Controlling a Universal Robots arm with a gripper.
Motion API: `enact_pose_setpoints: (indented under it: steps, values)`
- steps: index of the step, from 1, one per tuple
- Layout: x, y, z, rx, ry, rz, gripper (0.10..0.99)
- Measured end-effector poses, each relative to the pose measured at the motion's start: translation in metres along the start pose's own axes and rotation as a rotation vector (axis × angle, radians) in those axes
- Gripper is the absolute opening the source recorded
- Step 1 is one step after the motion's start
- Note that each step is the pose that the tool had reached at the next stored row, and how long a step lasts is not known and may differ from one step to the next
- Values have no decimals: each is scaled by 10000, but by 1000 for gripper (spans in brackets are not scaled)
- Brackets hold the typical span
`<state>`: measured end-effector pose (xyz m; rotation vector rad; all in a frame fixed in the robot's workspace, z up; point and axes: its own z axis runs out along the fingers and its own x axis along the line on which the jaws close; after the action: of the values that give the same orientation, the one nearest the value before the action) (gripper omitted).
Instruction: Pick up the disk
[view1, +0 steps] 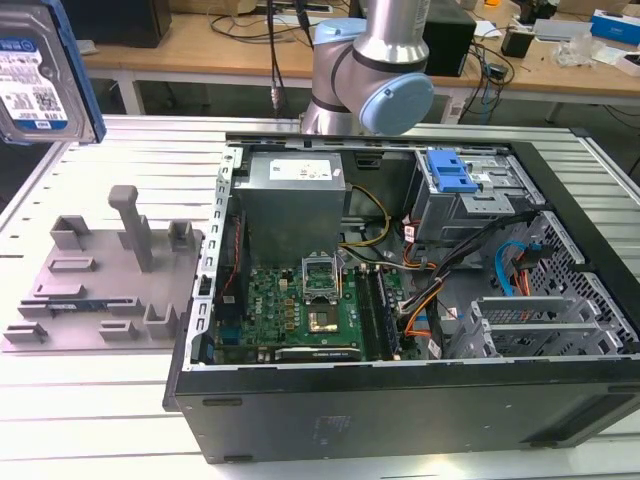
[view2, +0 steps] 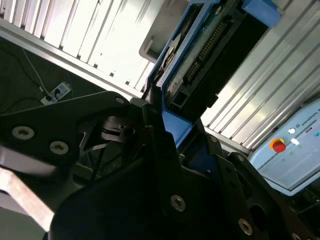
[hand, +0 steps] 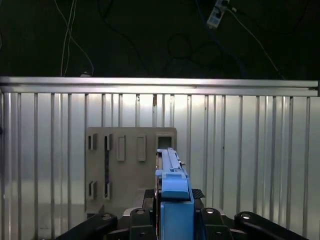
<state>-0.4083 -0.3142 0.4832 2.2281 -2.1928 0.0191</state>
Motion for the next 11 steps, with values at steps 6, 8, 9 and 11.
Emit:
enact_pose_setpoints:
  steps: [6,8,9,11]
  values:
    - [0,0,0,1,0,0,365]
    - [0,0,0,1,0,0,365]
    - [0,0,0,2,0,0,365]
    - [0,0,0,3,1,1,365]
